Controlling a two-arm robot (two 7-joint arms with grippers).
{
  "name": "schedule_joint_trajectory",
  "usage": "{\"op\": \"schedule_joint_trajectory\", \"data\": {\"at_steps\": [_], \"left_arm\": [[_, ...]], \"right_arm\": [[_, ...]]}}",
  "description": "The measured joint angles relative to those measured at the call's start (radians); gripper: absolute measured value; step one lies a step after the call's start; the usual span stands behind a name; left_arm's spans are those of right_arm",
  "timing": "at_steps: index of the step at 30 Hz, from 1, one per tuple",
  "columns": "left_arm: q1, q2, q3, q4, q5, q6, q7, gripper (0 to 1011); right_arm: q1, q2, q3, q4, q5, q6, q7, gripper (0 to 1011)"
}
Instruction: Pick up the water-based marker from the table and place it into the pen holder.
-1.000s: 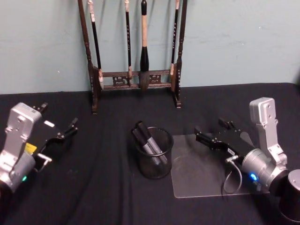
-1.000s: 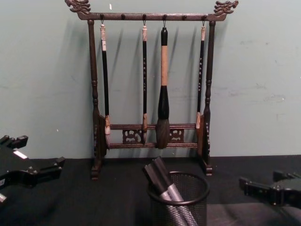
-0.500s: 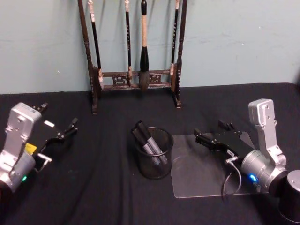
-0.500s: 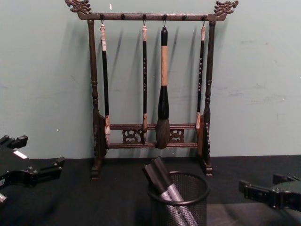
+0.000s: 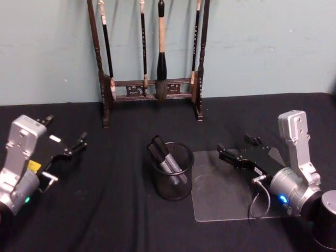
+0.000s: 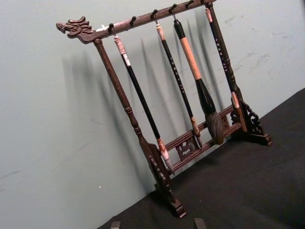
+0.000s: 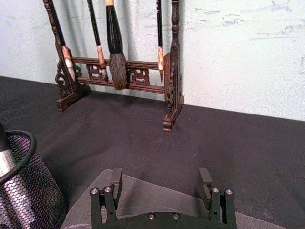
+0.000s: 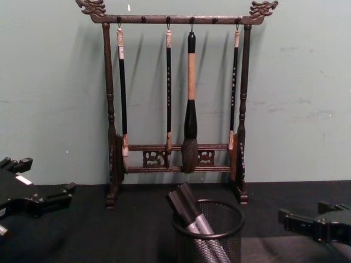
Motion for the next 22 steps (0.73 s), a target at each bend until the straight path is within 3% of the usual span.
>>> {"op": "schedule_joint_trajectory", "data": {"at_steps": [22], "left_arm": [[0.0, 0.0, 0.0, 0.0, 0.0, 0.0, 0.0, 1001]], "right_arm": [[0.0, 0.0, 0.0, 0.0, 0.001, -0.001, 0.001, 1000]]}}
